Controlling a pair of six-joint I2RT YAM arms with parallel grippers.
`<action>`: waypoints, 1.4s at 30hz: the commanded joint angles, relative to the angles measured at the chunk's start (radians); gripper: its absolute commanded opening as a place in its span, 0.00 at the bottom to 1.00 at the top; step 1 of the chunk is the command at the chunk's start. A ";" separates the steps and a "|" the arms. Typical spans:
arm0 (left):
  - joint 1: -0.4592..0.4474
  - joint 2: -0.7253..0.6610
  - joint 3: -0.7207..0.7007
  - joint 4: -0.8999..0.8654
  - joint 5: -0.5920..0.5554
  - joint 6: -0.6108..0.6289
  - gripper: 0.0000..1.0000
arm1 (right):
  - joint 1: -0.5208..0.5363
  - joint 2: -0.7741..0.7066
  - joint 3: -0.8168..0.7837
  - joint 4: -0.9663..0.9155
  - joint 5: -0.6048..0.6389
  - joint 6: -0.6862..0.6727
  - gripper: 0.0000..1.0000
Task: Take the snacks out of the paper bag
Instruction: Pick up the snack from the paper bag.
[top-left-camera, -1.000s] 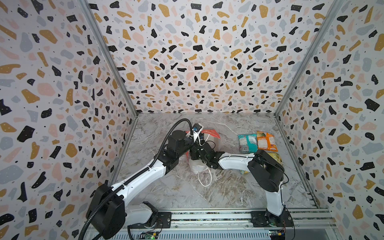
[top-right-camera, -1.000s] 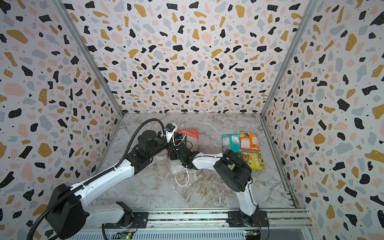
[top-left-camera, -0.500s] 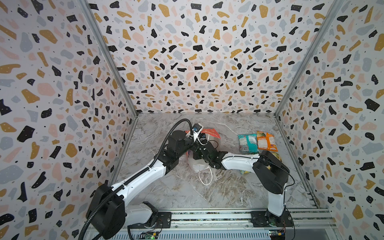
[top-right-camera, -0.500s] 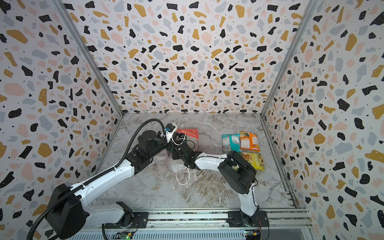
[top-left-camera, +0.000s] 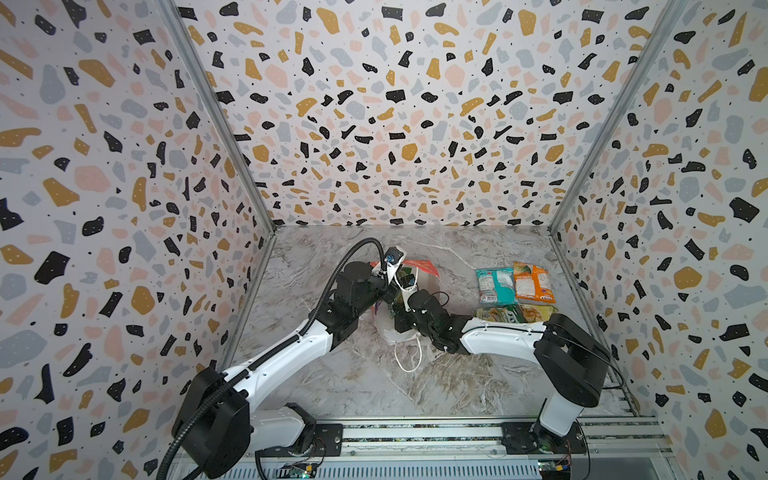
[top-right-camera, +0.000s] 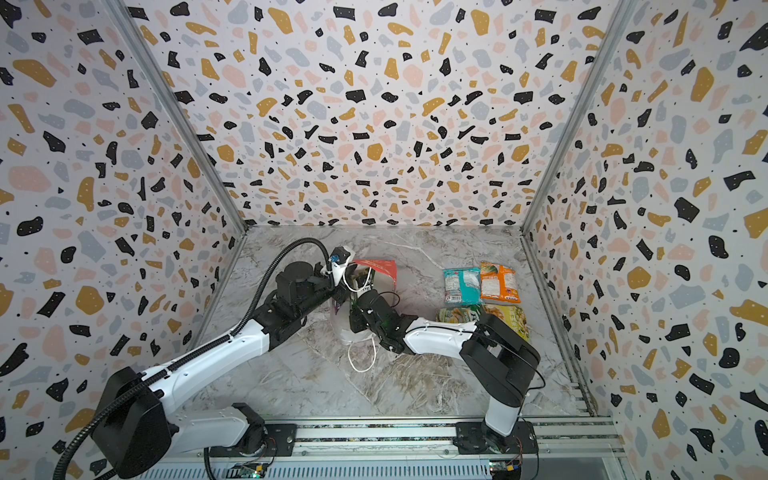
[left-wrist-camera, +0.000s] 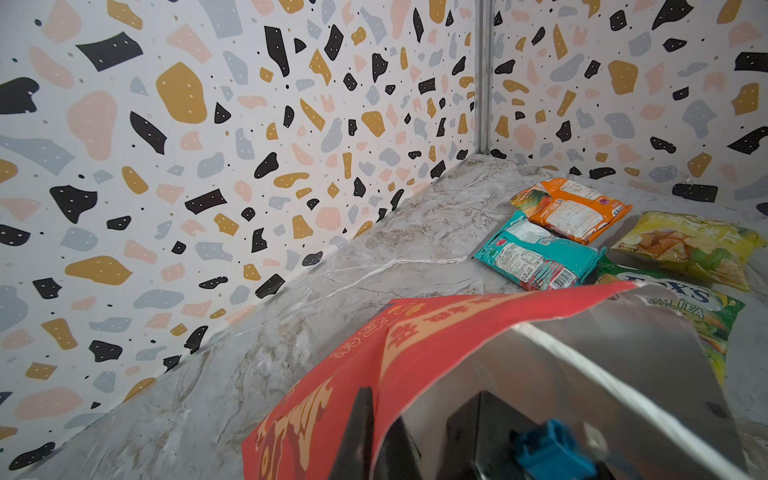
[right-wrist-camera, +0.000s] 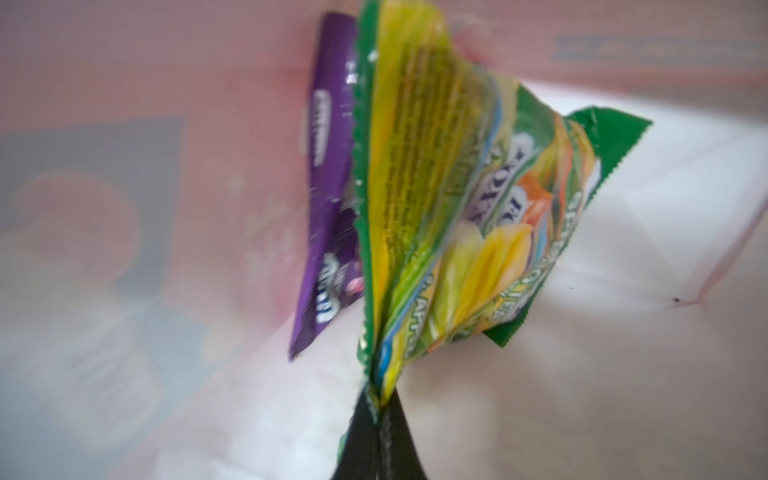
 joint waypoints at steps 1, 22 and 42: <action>-0.003 -0.016 -0.011 0.066 -0.021 -0.011 0.00 | 0.021 -0.084 -0.038 0.101 -0.018 -0.092 0.00; -0.004 -0.016 -0.003 0.059 -0.029 -0.016 0.00 | 0.080 -0.279 -0.217 0.221 -0.041 -0.349 0.00; -0.003 -0.011 -0.015 0.079 -0.053 -0.036 0.00 | 0.090 -0.684 -0.296 0.108 -0.149 -0.343 0.00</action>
